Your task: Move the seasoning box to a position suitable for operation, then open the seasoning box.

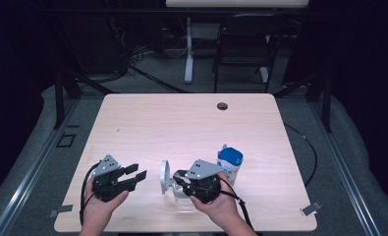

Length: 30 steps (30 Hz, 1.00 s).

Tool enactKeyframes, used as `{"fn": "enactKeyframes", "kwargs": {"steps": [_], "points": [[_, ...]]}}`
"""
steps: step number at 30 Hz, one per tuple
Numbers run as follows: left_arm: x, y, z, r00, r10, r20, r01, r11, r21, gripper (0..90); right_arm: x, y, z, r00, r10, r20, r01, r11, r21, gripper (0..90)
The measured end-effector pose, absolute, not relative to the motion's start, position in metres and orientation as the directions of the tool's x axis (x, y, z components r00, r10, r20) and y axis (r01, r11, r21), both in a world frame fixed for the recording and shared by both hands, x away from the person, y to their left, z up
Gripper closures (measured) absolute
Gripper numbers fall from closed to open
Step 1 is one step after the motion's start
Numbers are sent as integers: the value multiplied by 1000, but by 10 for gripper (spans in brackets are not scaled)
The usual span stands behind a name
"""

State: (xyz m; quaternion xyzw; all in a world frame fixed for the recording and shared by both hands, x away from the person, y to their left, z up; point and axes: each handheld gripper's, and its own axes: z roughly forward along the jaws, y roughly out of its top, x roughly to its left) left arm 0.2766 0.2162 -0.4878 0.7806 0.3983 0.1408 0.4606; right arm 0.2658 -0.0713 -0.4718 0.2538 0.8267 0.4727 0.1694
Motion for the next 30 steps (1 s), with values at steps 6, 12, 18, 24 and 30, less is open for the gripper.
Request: {"fn": "enactKeyframes", "kwargs": {"steps": [6, 12, 18, 24, 30], "points": [[277, 216, -490, 643, 752, -148, 497, -262, 827, 562, 268, -83, -476, -799, 601, -16, 297, 418, 859, 646], [278, 219, -489, 633, 759, -154, 502, -251, 828, 562, 265, -90, -479, -799, 601, -9, 292, 401, 868, 658], [279, 216, -490, 637, 756, -151, 500, -256, 827, 561, 263, -95, -483, -785, 619, -20, 281, 384, 880, 602], [280, 216, -490, 632, 760, -153, 501, -249, 829, 542, 260, -107, -485, -765, 644, -36, 274, 374, 886, 545], [280, 216, -490, 632, 759, -155, 503, -250, 827, 542, 260, -122, -486, -742, 671, -10, 311, 357, 881, 540]]}}
